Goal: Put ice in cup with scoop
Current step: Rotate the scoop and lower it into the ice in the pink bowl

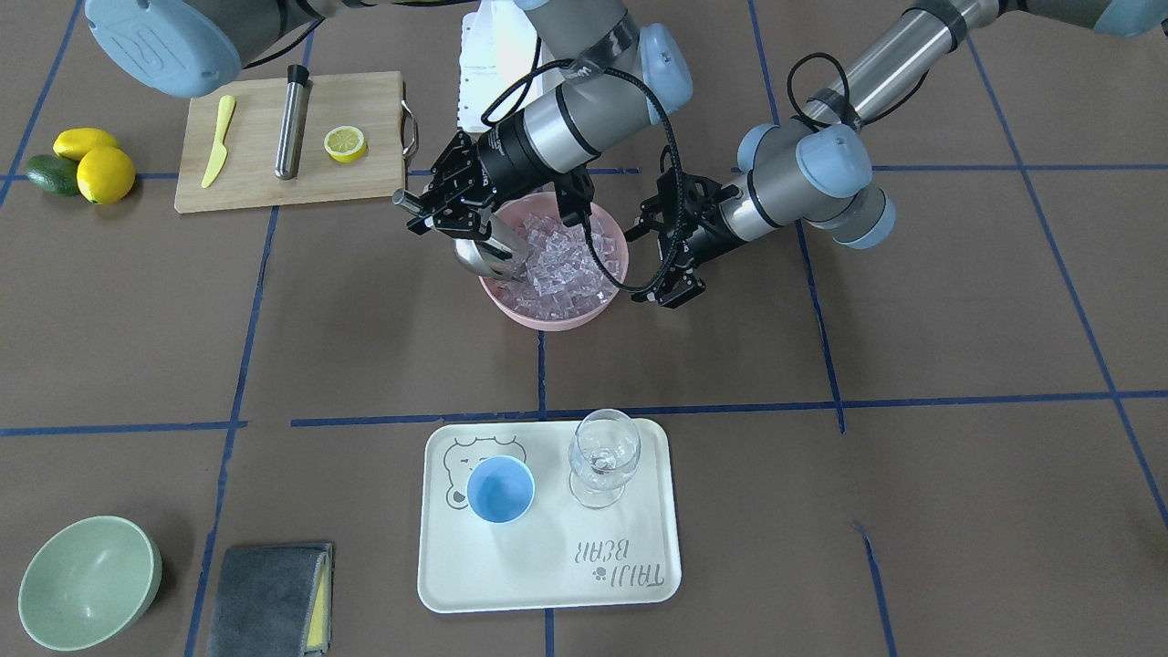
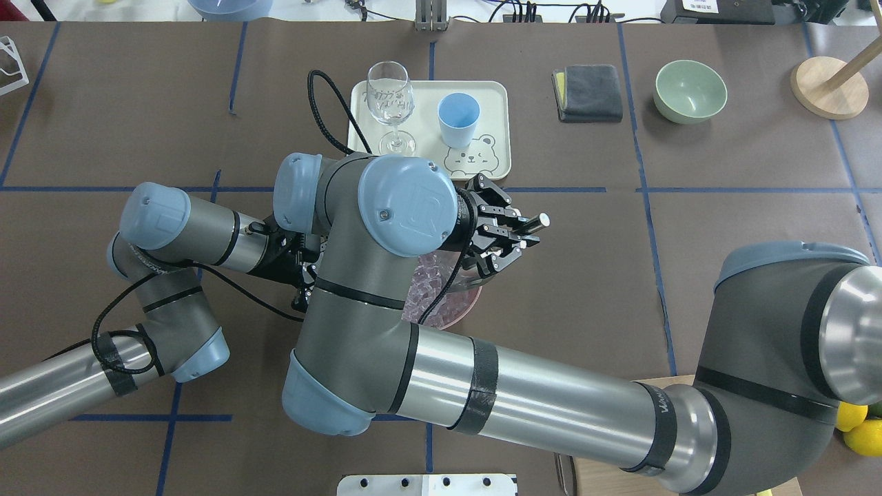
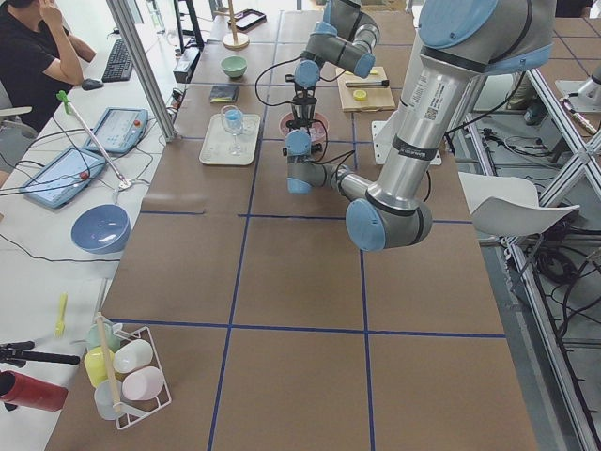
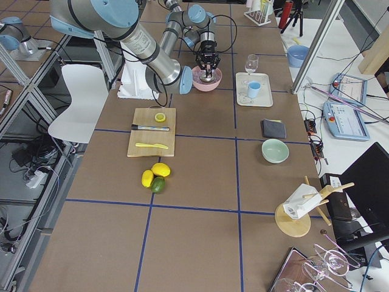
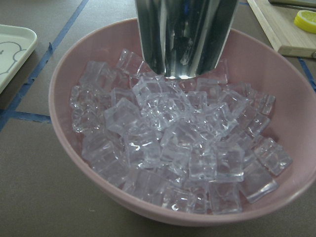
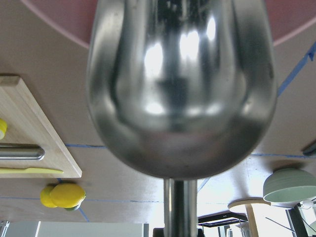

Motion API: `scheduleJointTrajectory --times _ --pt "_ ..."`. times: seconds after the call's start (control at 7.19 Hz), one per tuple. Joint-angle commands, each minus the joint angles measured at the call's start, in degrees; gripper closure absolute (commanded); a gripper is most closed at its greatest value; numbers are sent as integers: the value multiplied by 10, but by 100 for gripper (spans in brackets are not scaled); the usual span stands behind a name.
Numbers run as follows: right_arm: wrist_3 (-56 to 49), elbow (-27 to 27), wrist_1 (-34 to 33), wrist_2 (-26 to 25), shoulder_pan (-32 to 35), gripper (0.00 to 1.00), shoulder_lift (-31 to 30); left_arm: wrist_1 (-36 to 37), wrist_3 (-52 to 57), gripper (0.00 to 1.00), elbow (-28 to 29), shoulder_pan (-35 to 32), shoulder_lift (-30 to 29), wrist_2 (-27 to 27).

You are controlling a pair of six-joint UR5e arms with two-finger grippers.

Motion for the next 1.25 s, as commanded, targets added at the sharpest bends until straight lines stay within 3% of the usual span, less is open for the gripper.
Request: scheduleJointTrajectory --times 0.0,0.42,0.83,1.11 --pt "0 0 52 -1 -1 100 -22 -1 0 0 0 0 1 0" --pt "-3 17 109 2 3 100 -50 -1 0 0 -1 1 0 0" --pt "0 139 190 14 10 100 -159 -3 0 0 -2 1 0 0" --pt "0 143 220 29 17 100 -170 -3 0 0 -3 1 0 0"
